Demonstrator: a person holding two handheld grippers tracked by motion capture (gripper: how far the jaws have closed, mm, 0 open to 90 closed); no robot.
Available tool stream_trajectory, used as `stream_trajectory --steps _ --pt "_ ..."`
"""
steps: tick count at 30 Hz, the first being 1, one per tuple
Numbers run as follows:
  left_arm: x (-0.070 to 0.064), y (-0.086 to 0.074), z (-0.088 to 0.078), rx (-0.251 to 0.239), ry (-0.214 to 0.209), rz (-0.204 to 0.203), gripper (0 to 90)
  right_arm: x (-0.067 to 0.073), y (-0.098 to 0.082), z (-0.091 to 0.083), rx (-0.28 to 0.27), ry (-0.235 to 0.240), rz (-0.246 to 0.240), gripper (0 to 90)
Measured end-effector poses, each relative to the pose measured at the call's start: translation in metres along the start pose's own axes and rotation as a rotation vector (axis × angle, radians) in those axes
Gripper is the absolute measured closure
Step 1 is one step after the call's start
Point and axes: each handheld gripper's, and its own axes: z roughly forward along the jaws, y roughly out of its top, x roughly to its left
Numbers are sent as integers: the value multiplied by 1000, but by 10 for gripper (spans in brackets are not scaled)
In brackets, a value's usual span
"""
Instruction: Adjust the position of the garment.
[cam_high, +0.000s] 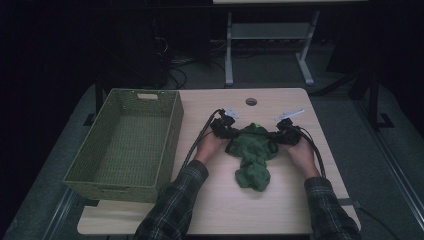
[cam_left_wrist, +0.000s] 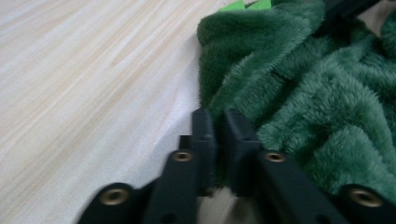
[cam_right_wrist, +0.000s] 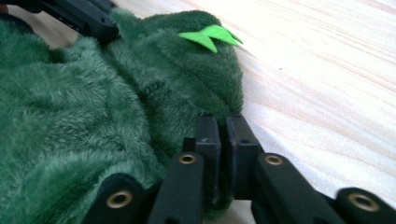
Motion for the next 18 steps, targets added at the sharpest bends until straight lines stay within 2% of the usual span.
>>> stream_trajectory --steps 3,6,10,11,14,16,18 --pt "-1 3 -5 -15 -3 -3 877 -3 1 -4 -34 27 33 872" --pt "-4 8 -12 -66 -10 -16 883 -4 3 -10 -58 45 59 880" --pt "-5 15 -23 -97 -9 -7 886 -5 7 -17 -96 47 61 886" --pt "-6 18 -26 -106 -3 -5 886 -4 8 -20 -108 51 75 886" --pt "-8 25 -37 -135 12 12 886 -4 12 -28 -150 51 69 886" --pt "-10 31 -46 -158 25 26 886 -4 16 -33 -144 56 74 886" --pt "-13 33 -52 -168 31 36 886 -5 20 -39 -167 55 64 886"
